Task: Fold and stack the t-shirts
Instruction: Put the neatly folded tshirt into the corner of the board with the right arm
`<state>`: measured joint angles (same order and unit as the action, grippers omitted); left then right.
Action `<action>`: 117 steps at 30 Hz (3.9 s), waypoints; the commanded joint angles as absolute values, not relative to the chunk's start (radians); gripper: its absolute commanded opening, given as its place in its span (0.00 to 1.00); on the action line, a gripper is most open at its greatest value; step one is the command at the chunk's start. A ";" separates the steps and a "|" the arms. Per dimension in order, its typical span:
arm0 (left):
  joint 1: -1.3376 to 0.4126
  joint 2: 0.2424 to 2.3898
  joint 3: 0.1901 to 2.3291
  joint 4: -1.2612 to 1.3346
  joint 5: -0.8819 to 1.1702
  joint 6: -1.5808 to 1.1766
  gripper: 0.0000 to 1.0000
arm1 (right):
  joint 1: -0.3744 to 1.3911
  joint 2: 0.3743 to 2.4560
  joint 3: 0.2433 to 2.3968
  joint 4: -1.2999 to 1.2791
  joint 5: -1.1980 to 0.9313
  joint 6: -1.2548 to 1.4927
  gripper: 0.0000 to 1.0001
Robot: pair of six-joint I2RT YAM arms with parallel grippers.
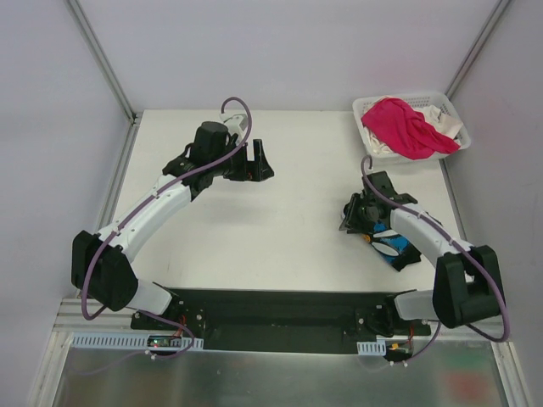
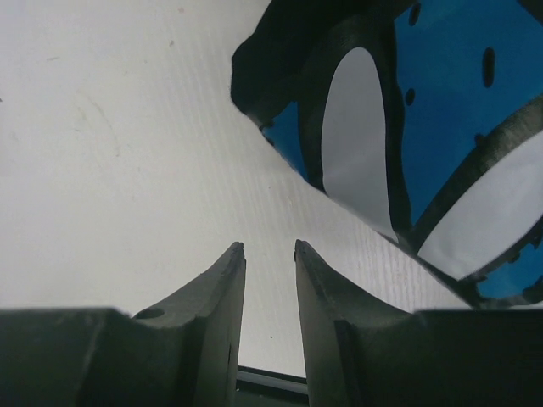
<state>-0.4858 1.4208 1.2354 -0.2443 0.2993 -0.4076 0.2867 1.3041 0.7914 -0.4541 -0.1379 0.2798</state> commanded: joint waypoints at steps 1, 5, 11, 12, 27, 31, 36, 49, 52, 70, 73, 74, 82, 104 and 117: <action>-0.499 1.407 1.281 -0.210 0.272 -0.405 0.84 | 0.288 1.399 0.847 -0.419 -0.117 0.276 0.33; -0.499 1.405 1.284 -0.210 0.265 -0.400 0.84 | 0.288 1.459 0.861 -0.377 -0.123 0.291 0.33; -0.499 1.407 1.285 -0.212 0.268 -0.388 0.85 | 0.267 1.543 0.911 -0.359 -0.120 0.284 0.33; -0.497 1.408 1.289 -0.212 0.268 -0.387 0.85 | 0.253 1.551 0.919 -0.357 -0.121 0.285 0.33; -0.471 1.427 1.315 -0.244 0.258 -0.359 0.85 | 0.046 1.621 0.957 -0.350 -0.104 0.291 0.33; -0.471 1.420 1.315 -0.245 0.265 -0.357 0.85 | 0.002 1.608 0.959 -0.338 -0.101 0.291 0.33; -0.471 1.414 1.309 -0.245 0.264 -0.357 0.85 | -0.066 1.603 0.968 -0.319 -0.092 0.291 0.33; -0.471 1.408 1.295 -0.247 0.261 -0.367 0.85 | -0.224 1.603 0.969 -0.287 -0.106 0.284 0.33; -0.471 1.408 1.295 -0.248 0.267 -0.368 0.85 | -0.227 1.611 0.968 -0.281 -0.121 0.285 0.33; -0.476 1.374 1.276 -0.247 0.284 -0.394 0.84 | -0.109 1.511 1.065 -0.356 -0.123 0.227 0.34; -0.476 1.364 1.267 -0.248 0.281 -0.393 0.84 | -0.172 1.522 1.086 -0.341 -0.196 0.242 0.17; -0.476 1.361 1.267 -0.247 0.279 -0.391 0.84 | -0.192 1.526 1.094 -0.345 -0.190 0.241 0.07; -0.476 1.348 1.264 -0.249 0.276 -0.382 0.84 | -0.267 1.578 1.164 -0.367 -0.170 0.215 0.01; -0.476 1.367 1.160 -0.176 0.169 -0.370 0.84 | 0.018 1.312 1.060 -0.264 -0.410 0.144 0.66; -0.483 1.273 1.006 -0.003 0.201 -0.230 0.87 | 0.247 1.243 0.989 -0.270 -0.315 0.006 0.82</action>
